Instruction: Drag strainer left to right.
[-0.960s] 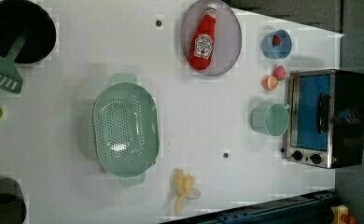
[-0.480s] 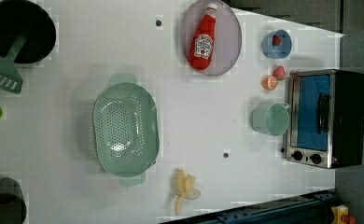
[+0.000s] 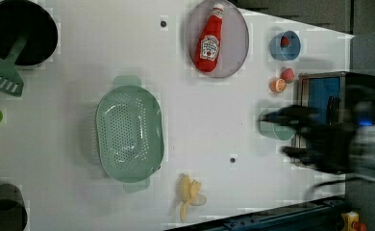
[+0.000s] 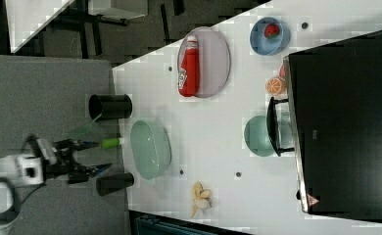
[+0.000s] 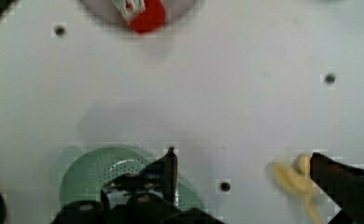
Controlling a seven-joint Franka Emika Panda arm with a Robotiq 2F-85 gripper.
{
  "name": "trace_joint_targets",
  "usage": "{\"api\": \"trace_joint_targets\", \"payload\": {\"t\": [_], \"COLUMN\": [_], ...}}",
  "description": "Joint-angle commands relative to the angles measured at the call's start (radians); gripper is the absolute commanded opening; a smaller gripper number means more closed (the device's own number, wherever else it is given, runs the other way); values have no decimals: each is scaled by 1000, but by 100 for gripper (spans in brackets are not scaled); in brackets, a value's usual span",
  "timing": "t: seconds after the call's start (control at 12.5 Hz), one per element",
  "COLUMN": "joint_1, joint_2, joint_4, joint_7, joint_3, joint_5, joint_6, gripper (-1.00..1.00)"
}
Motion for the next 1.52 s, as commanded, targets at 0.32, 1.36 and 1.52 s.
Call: {"api": "trace_joint_targets", "payload": {"t": [0.32, 1.36, 1.52], "joint_1": [5, 120, 184], "joint_2": [212, 654, 680], "joint_4": [23, -73, -72], "joint_7": [589, 765, 765], "joint_3": [131, 20, -48], "joint_5": [-12, -34, -34], "joint_6": [154, 680, 697], "gripper": [100, 100, 100]}}
